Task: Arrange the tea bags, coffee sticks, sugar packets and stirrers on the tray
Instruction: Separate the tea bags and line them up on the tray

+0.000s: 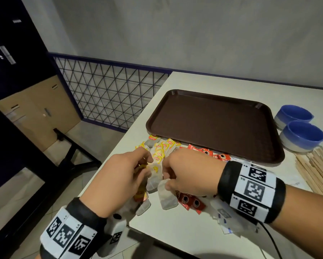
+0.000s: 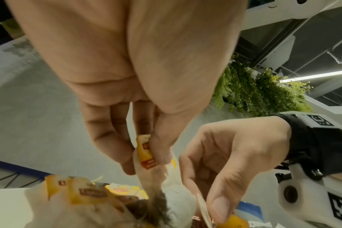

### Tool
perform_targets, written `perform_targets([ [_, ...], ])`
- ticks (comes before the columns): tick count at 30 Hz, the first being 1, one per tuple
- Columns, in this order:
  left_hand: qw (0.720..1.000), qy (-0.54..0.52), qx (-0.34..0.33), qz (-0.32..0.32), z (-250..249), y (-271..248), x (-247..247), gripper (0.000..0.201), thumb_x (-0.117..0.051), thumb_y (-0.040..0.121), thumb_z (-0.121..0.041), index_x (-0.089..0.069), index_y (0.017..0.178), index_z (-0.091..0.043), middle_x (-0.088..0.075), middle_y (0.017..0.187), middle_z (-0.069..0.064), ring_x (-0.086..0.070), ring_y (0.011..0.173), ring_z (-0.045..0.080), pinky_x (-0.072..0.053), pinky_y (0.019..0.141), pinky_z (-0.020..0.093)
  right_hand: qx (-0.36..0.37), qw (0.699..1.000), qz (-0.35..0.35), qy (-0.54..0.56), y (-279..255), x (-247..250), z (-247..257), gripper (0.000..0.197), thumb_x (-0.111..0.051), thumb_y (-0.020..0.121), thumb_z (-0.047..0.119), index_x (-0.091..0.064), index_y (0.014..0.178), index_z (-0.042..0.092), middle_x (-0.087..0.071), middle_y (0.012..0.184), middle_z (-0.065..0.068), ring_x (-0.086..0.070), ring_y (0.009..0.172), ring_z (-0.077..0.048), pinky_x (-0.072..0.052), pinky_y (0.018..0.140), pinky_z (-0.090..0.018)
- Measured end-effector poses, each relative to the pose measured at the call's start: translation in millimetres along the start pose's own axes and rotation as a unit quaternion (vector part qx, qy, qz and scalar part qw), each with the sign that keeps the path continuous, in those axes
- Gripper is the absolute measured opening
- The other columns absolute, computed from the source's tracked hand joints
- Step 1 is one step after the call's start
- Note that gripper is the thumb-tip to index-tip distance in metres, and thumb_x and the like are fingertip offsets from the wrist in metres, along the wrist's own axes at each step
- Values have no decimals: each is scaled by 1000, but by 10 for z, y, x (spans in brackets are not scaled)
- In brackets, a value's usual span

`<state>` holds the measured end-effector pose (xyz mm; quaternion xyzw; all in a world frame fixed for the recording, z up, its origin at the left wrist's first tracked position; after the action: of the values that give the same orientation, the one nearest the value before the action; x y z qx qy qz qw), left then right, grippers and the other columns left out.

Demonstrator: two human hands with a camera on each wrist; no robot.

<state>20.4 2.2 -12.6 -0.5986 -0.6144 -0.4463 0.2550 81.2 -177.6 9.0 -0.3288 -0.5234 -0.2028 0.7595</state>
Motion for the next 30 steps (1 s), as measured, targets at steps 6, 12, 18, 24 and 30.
perform_targets([
  [6,999,-25,-20,-24,-21,-13,47,9,-64,98,-28,-60,101,-35,-57,91,-21,-56,87,5,-44,72,20,28,991,-76,109,-120,199,-65,7,-70,90,31,-69,84,27,-68,83,11,-61,77,-6,-52,70,-23],
  [12,977,-208,8,-45,-112,-65,31,24,-71,96,-23,-55,112,-30,-61,96,-10,-61,65,16,-54,59,31,18,923,-230,308,-459,408,-215,15,-80,84,15,-72,83,28,-68,73,17,-60,65,-1,-52,65,-28],
  [18,963,-265,-7,-55,-291,-56,-88,17,-79,89,-20,-62,93,-21,-62,71,-11,-42,48,7,-37,52,18,29,903,-243,352,-656,389,-311,23,-70,88,2,-66,87,25,-67,81,3,-62,70,-14,-57,71,-39],
  [24,971,-232,-28,-51,-417,-58,-171,7,-80,88,-25,-78,86,-32,-72,85,-15,-64,67,12,-47,64,18,-22,929,-236,285,-702,283,-403,37,-63,89,2,-81,85,34,-74,89,19,-71,77,-17,-58,75,-40],
  [30,964,-242,-5,-111,-406,-85,-161,13,-76,91,-21,-77,96,-33,-72,94,-5,-64,79,23,-51,69,30,33,942,-209,260,-695,371,-402,38,-69,87,2,-82,90,37,-73,93,17,-70,86,-10,-57,78,-37],
])
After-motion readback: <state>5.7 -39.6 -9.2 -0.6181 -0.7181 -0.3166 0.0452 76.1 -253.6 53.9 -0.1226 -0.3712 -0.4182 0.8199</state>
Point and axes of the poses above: each hand's wrist, its own y-axis towards the middle knuckle, its own x-axis out of the back of the hand, z = x × y, the point moved 2 cm from there along y, towards the middle knuckle
